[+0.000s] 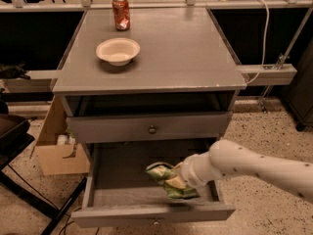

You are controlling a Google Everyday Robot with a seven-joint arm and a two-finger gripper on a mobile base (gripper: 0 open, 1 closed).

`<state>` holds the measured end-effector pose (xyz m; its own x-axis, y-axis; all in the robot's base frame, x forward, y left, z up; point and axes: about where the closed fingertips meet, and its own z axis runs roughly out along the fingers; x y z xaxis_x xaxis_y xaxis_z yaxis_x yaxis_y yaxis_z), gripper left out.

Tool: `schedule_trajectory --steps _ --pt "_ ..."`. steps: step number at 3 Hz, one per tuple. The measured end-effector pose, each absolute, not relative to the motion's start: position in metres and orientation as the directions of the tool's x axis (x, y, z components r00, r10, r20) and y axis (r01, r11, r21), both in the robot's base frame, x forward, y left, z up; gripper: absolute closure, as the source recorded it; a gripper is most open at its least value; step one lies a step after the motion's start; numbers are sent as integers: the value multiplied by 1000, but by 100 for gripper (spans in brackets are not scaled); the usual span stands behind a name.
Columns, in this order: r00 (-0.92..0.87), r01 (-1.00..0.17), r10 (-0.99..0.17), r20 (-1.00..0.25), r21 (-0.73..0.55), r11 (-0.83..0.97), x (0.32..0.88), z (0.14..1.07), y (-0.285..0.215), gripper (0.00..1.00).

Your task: Pick green jalapeno chip bag from middle drawer and place on counter

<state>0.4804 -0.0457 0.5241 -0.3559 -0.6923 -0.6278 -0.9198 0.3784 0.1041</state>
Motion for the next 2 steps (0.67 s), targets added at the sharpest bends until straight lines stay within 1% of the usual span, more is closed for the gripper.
schedule_trajectory --steps 1,2 --pt "-338 -914 -701 -628 41 404 484 625 -91 100" --pt "-309 -900 -728 -612 -61 432 509 739 -128 100"
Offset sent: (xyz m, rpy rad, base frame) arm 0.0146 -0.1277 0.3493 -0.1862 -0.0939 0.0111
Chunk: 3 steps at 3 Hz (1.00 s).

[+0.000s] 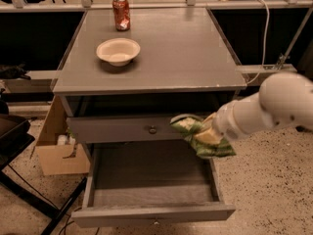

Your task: Pick green jalapeno chip bag from middle drawer and place on counter

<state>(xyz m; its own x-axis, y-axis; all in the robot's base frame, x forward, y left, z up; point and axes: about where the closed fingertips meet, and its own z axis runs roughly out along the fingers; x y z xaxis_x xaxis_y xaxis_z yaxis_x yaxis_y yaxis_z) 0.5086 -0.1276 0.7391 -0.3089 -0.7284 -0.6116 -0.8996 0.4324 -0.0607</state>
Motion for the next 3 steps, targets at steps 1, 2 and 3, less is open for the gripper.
schedule_trajectory --steps 1,2,3 --pt "-313 -885 -742 -593 -101 454 524 826 -157 100" --pt "-305 -883 -744 -594 -117 455 536 898 -167 100" --pt "-237 -882 -735 -635 -176 437 574 952 -151 100"
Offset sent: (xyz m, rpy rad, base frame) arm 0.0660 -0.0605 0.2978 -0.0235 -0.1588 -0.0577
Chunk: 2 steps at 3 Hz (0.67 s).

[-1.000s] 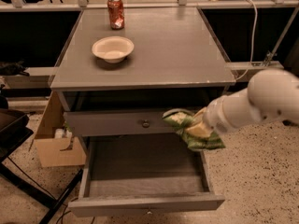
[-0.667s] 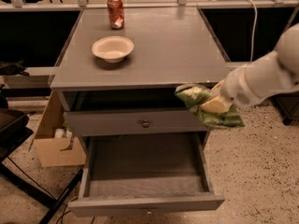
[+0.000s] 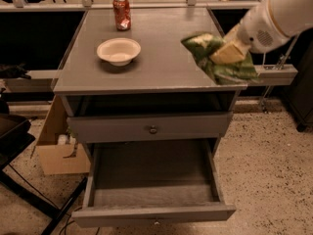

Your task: Pick green jalapeno chip bag from middle drawer and place on counter

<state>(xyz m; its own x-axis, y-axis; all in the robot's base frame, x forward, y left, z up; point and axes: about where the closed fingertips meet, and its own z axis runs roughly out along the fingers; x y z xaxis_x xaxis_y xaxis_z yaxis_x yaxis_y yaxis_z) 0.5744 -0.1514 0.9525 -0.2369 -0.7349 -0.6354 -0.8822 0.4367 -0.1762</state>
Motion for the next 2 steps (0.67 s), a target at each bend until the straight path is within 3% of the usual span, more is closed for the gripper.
schedule_trajectory --steps 2 --pt "-23 -826 -634 -773 -342 447 680 983 -81 100"
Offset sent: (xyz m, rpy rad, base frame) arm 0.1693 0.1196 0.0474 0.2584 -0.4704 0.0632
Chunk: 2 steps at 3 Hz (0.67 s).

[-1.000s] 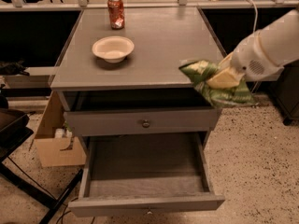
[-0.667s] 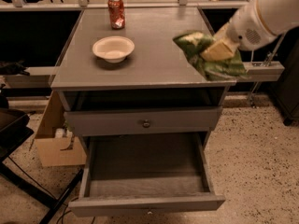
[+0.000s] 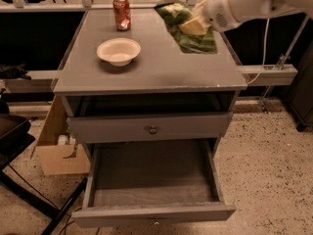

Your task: Pick green jalapeno chip bag from middle drawer and place on counter

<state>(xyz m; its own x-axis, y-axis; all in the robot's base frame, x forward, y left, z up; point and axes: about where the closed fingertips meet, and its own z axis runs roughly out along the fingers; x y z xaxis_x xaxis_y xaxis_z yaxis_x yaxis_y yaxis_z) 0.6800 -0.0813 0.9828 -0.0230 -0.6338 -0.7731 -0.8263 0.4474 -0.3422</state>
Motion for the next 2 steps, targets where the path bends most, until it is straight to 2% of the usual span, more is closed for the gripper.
schedule_trajectory --steps 1,2 --pt "76 -807 -584 -809 -393 441 723 960 -44 100" --pt "104 -773 -559 -823 -421 476 767 905 -35 96"
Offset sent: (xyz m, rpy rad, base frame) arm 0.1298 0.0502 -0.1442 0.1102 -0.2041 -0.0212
